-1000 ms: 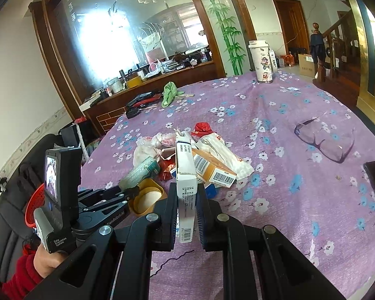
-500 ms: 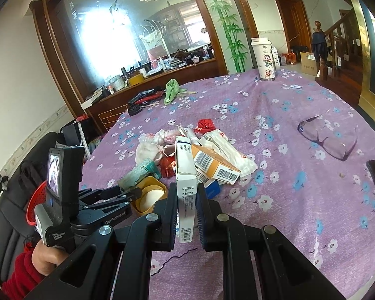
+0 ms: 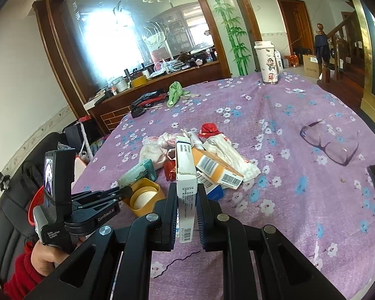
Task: Collect trash
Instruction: 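Close the left tool on the teal wet-wipe pack and lift it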
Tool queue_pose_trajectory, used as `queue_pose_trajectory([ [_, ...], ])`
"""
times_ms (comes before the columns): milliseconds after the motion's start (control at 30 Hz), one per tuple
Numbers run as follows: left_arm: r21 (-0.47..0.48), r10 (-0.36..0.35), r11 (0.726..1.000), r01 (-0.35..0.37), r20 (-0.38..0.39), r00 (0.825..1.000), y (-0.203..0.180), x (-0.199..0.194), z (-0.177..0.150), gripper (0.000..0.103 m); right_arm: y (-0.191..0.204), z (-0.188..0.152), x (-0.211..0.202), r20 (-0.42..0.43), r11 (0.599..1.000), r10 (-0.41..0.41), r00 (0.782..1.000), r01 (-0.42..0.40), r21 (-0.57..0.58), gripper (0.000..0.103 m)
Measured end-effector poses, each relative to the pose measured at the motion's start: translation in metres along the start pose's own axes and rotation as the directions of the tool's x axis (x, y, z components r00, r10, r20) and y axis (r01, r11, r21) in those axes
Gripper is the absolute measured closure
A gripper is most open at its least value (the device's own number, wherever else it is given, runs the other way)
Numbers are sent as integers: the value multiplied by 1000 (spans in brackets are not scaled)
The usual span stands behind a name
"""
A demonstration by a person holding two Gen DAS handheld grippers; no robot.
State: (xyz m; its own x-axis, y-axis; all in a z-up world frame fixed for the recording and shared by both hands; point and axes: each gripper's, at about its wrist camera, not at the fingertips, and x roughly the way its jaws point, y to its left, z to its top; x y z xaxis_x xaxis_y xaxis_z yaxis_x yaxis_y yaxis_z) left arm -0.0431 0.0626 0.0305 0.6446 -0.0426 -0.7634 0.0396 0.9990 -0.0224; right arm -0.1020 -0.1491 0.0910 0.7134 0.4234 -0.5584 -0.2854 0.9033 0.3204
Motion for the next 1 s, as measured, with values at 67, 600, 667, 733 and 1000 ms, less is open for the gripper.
queue_pose_trajectory([
  [67, 0, 0, 1000, 0, -5, 1000, 2, 1, -2, 91, 3, -1, 1, -4, 1000, 4, 1000, -4, -5, 89],
  [600, 4, 19, 1000, -19, 9, 1000, 2, 7, 15, 70, 4, -3, 6, -23, 1000, 9, 1000, -10, -3, 88],
  [667, -3, 15, 1000, -15, -3, 1000, 3, 11, 16, 71, 3, -4, 7, -25, 1000, 12, 1000, -12, 0, 88],
  [733, -13, 6, 1000, -6, -6, 1000, 4, 13, 16, 81, 3, -4, 7, -25, 1000, 13, 1000, -13, 0, 88],
  [1000, -32, -25, 999, 26, 29, 999, 12, 0, 15, 88, 3, -6, 8, -33, 1000, 19, 999, -19, 1, 88],
])
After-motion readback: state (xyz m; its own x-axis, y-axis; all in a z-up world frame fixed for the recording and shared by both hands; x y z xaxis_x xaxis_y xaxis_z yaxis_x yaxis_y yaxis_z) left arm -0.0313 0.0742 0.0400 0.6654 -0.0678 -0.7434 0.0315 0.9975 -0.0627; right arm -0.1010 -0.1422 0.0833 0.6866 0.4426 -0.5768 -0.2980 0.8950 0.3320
